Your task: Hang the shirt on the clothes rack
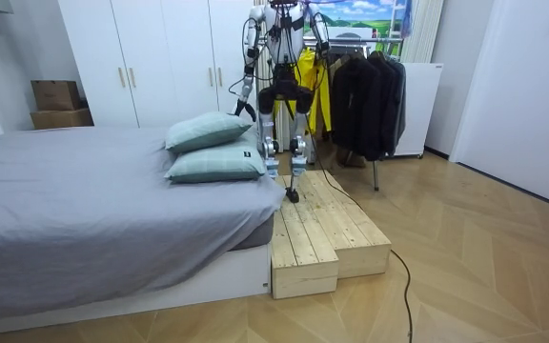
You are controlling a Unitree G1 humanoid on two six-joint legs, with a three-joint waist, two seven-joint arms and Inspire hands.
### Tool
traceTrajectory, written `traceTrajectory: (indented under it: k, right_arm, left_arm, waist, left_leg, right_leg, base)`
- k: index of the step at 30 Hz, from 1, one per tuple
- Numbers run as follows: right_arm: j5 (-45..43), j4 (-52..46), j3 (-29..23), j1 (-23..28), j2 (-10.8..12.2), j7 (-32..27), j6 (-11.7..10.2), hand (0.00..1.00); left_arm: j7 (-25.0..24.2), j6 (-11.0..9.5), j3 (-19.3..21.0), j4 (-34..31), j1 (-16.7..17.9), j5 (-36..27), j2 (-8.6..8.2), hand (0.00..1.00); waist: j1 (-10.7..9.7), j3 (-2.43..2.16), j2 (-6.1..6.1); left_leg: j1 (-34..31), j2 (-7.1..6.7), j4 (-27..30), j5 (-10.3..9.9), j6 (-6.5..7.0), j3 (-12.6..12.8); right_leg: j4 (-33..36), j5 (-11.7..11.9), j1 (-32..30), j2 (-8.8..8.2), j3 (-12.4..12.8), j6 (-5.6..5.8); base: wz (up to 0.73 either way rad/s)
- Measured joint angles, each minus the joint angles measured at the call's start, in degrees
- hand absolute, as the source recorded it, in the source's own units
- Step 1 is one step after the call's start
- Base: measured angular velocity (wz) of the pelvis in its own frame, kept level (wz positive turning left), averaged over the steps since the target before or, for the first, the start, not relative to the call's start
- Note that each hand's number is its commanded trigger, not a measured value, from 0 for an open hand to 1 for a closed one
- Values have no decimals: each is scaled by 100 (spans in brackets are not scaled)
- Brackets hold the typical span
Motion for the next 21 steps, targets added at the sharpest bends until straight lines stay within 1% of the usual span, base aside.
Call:
traceTrajectory:
  k: [3,11,15,18,21]
  right_arm:
    - [-1,0,0,0,0,0,-73,100]
    - [0,0,0,1,-2,7,-127,100]
    - [1,0,1,1,-24,27,-198,100]
    - [3,0,1,1,-43,77,-204,100]
    - [29,1,3,0,-51,144,-206,100]
  left_arm:
    - [-42,0,3,-1,10,75,1,0]
    - [-64,-22,7,-2,30,114,13,0]
    - [-64,-36,7,-4,43,114,13,0]
    - [-64,-47,7,-76,87,116,13,0]
    - [-64,-70,8,-172,115,120,13,0]
  waist:
    - [3,-1,-1]
    - [-1,-3,-2]
    - [7,-6,1]
    - [9,-7,1]
    - [98,-6,1]
  left_leg:
    - [0,0,0,0,0,-1]
    - [11,6,0,0,0,-30]
    - [16,12,0,3,-6,-45]
    - [28,14,0,5,-8,-125]
    - [59,16,0,16,-28,-144]
  right_leg:
    - [-10,0,5,0,0,0]
    - [-88,11,65,-10,-55,-16]
    - [-99,13,96,-11,-89,-20]
    - [-98,16,144,-17,-147,-26]
    - [-108,16,148,-21,-176,-35]
  base:
    - [0]
    - [3]
    - [2]
    - [9]
    - [6]
